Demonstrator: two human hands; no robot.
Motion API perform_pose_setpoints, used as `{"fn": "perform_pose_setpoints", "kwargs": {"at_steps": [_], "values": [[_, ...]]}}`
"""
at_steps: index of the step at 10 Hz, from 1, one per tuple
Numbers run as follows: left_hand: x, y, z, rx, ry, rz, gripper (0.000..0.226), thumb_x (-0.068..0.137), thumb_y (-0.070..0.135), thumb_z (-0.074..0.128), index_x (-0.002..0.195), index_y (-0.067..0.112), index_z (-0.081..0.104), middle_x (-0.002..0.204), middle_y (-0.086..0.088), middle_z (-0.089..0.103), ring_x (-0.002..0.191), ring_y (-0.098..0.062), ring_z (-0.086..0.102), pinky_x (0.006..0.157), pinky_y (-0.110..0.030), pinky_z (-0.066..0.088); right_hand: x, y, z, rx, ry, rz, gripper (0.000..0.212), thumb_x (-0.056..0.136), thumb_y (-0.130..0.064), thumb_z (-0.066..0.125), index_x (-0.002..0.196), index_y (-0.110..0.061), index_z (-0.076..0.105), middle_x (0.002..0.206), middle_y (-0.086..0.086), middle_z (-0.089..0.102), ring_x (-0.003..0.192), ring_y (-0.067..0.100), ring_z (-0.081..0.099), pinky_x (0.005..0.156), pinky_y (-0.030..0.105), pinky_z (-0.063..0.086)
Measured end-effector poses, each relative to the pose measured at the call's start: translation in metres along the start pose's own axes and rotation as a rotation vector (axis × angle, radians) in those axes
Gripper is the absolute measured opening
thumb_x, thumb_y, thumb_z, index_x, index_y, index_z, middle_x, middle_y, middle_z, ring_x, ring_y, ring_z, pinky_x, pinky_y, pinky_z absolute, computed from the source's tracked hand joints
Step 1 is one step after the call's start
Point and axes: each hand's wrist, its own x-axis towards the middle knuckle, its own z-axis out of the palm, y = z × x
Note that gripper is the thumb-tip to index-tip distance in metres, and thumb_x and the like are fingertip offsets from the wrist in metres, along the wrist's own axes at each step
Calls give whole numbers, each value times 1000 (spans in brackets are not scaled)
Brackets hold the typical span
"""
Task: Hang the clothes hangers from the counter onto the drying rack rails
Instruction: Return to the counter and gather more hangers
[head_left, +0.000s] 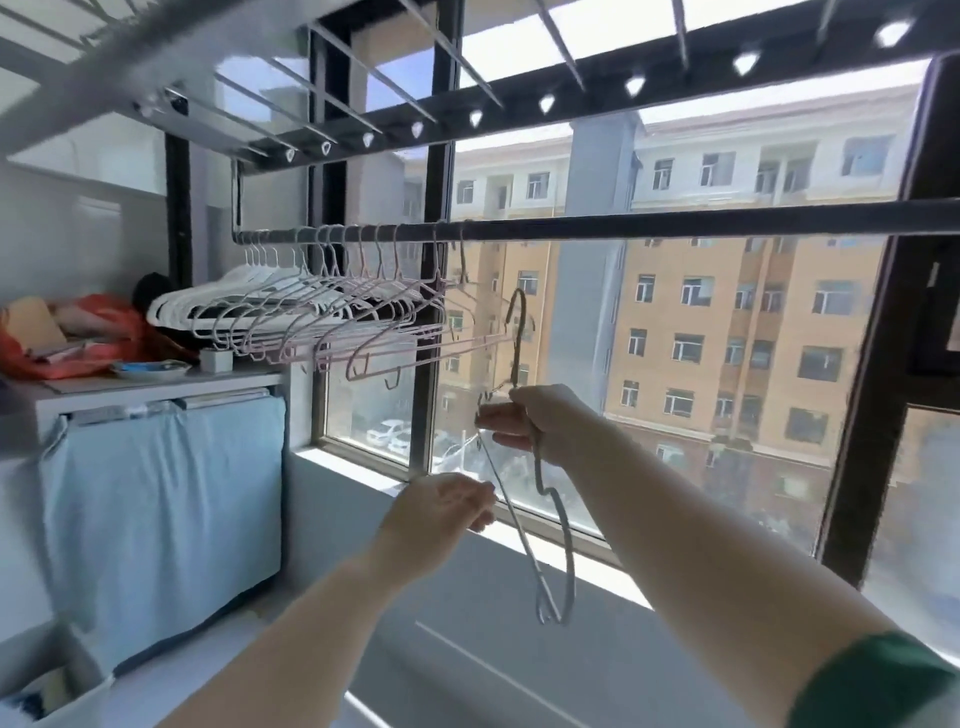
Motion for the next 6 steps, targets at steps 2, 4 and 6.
{"fn": "perform_pose_setpoints", "kwargs": {"at_steps": [2, 4, 6], "values": [[47, -5, -32, -20, -280, 31, 47, 81, 63, 43, 94, 23, 62, 76, 13, 66, 58, 6, 62, 60, -10, 48, 41, -14, 37, 67, 170, -102, 18, 98, -3, 31, 106, 3, 46, 47, 1, 64, 37, 10, 60, 60, 25, 44], [77, -12, -59, -174, -262, 6, 38, 97, 30, 35, 113, 3, 56, 84, -1, 69, 67, -9, 61, 68, -17, 50, 74, -26, 58, 113, 347, -204, 22, 99, -8, 32, 113, -1, 47, 87, 13, 65, 42, 10, 59, 48, 21, 43], [101, -12, -79, -275, -336, -96, 37, 94, 42, 33, 103, 15, 57, 67, 4, 69, 57, -6, 65, 77, -29, 46, 106, -32, 60, 32, 403, -241, 21, 98, -11, 34, 110, -3, 50, 92, 11, 59, 33, -1, 55, 42, 17, 40]]}}
